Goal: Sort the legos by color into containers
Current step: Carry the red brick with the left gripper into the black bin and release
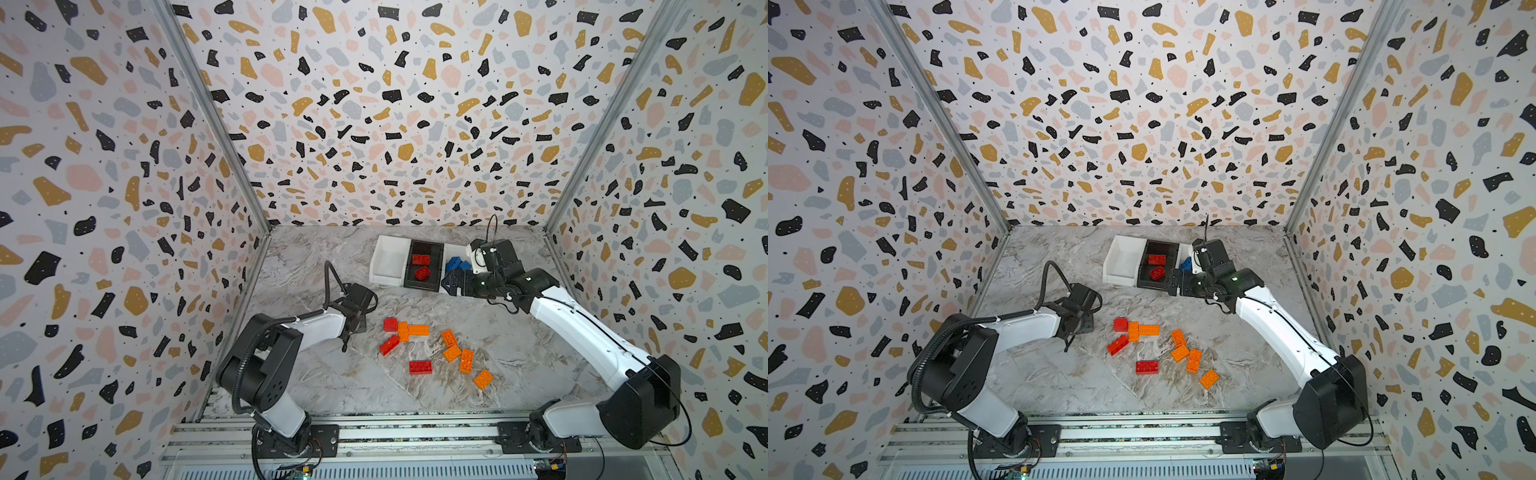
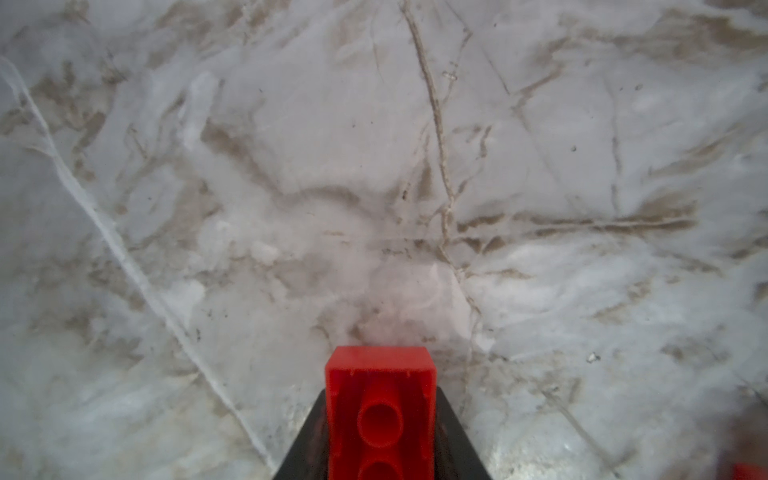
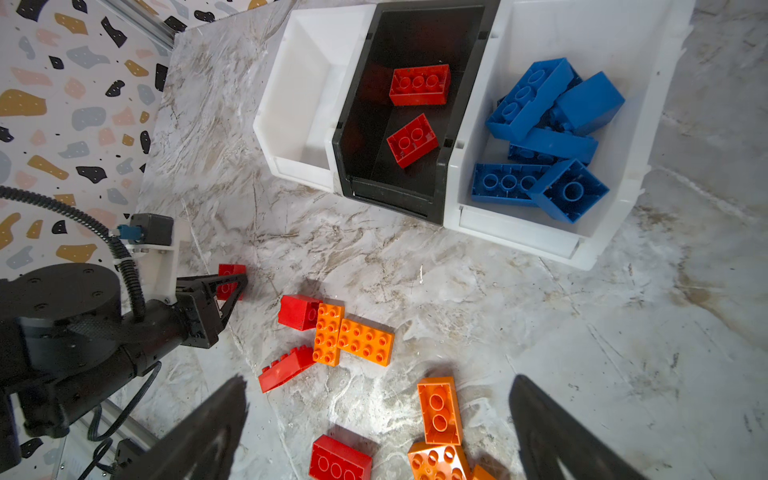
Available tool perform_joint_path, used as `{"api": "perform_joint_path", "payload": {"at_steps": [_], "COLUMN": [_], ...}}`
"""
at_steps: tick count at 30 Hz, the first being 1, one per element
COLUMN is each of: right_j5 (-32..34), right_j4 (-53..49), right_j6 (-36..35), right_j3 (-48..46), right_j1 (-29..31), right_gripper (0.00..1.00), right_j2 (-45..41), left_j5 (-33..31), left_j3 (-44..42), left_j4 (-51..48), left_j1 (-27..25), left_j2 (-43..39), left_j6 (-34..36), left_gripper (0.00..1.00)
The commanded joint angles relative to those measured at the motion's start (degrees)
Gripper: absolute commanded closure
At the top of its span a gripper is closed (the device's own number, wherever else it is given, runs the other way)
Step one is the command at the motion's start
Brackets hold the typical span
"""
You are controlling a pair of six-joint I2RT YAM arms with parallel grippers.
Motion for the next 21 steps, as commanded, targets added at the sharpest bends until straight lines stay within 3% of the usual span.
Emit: {"api": "perform_joint_path", "payload": {"at_steps": [1,8,16,21], "right_j5": [1.3,2.4,2.4,2.2], "right_j4": [-0.9,-1.2,-2.1,-3.8], "right_j6": [-0.1,0.2,0.5,-0.7], "right_j3": [0.7,-1.3,-5.0,-4.4], "right_j1": [0.2,-0.7,-5.4,-8.0], "right_gripper": [0.01,0.01,0.01,0.01], "right_j2": [-1.9,-4.2,-9.6,-10.7], "left_j5": [1.7,2.8,6.1,8.6], "left_j3": [5.7,24.7,54.1,68.0], "left_j4": [-5.1,-9.7,-15.1,-17.1], "left_j1": [0.0,-2.8,-8.1,-9.1], "left_j2": [0.8,4.6,22.0,31.3], "left_j6": [0.3,1.7,3.5,2.3], "left_gripper": [0.80,0.80,0.79,0.78]}}
